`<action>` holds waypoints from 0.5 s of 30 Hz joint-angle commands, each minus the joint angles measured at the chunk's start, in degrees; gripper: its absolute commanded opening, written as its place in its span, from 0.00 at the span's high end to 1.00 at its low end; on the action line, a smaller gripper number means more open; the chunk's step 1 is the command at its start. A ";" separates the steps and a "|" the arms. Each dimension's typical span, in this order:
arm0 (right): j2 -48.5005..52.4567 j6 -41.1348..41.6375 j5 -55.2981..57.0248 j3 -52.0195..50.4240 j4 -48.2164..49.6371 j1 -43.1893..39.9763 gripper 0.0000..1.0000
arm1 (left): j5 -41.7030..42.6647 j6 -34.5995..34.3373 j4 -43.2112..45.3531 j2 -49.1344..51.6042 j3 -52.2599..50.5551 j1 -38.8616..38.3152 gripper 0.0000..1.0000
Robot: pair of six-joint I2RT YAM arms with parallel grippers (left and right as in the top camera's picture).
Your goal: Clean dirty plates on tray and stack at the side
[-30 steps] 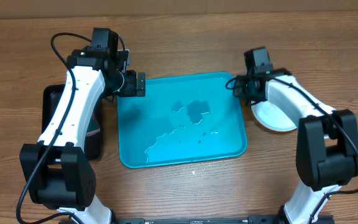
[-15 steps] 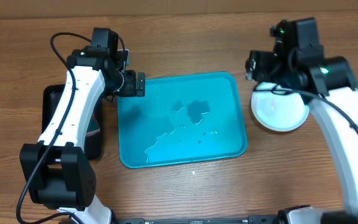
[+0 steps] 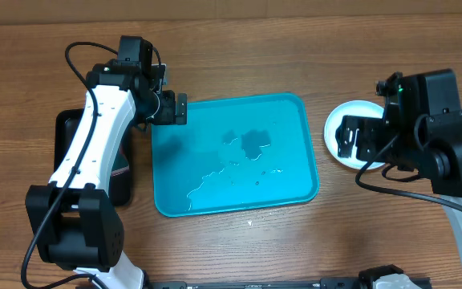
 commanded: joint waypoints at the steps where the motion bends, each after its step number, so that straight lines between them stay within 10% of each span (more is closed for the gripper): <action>1: 0.15 -0.09 1.57 0.57 -2.14 -0.13 0.00 | -0.61 0.04 0.11 -1.07 0.94 0.11 0.00; 15: -1.70 -5.09 4.11 -1.99 10.23 -0.13 0.00 | -0.61 0.04 0.11 -1.07 0.94 0.11 0.00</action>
